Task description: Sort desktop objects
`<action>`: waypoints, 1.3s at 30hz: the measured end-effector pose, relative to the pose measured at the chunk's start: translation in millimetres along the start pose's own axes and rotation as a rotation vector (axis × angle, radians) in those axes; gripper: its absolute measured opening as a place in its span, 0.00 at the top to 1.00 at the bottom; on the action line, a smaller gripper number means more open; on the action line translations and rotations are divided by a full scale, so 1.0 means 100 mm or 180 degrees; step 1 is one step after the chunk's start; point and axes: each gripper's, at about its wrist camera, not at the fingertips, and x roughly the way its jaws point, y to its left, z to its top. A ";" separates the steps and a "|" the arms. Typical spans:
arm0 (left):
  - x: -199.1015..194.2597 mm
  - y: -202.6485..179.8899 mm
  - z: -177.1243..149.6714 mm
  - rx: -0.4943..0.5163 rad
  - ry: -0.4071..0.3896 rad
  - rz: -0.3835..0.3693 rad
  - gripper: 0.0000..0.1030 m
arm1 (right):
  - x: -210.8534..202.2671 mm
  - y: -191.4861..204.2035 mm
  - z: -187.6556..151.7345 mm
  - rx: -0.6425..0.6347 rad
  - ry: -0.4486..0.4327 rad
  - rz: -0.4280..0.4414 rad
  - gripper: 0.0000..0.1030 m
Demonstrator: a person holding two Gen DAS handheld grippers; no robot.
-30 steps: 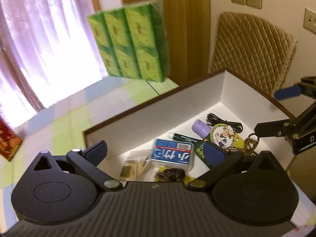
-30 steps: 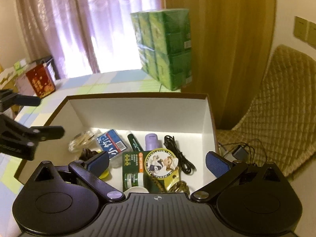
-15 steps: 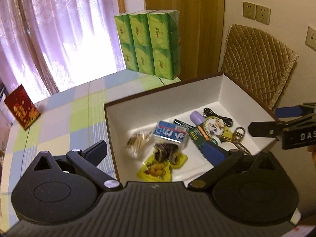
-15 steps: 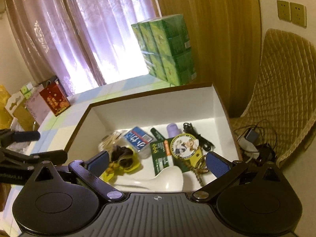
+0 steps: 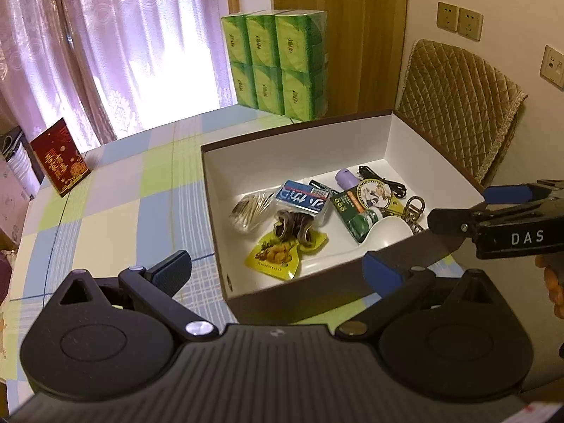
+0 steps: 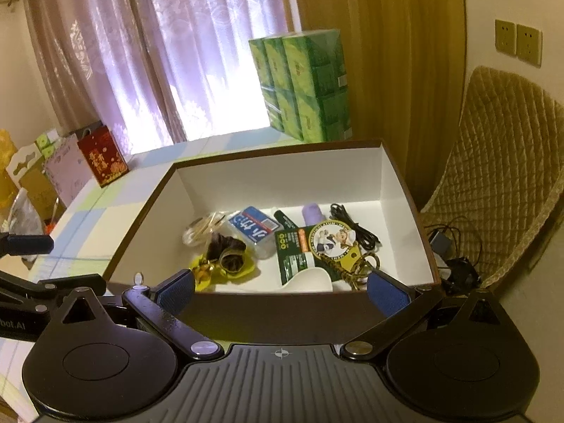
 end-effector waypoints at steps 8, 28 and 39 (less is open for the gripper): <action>-0.07 0.03 -0.20 -0.0090 0.0097 0.0054 0.01 | -0.05 0.14 -0.20 -0.0161 0.0088 0.0003 0.02; -0.16 -0.02 -0.54 -0.0113 0.0282 0.0097 0.01 | -0.09 0.29 -0.49 -0.0237 0.0255 0.0077 0.02; -0.12 -0.07 -0.58 -0.0098 0.0316 0.0085 0.01 | -0.08 0.26 -0.56 -0.0207 0.0311 0.0048 0.02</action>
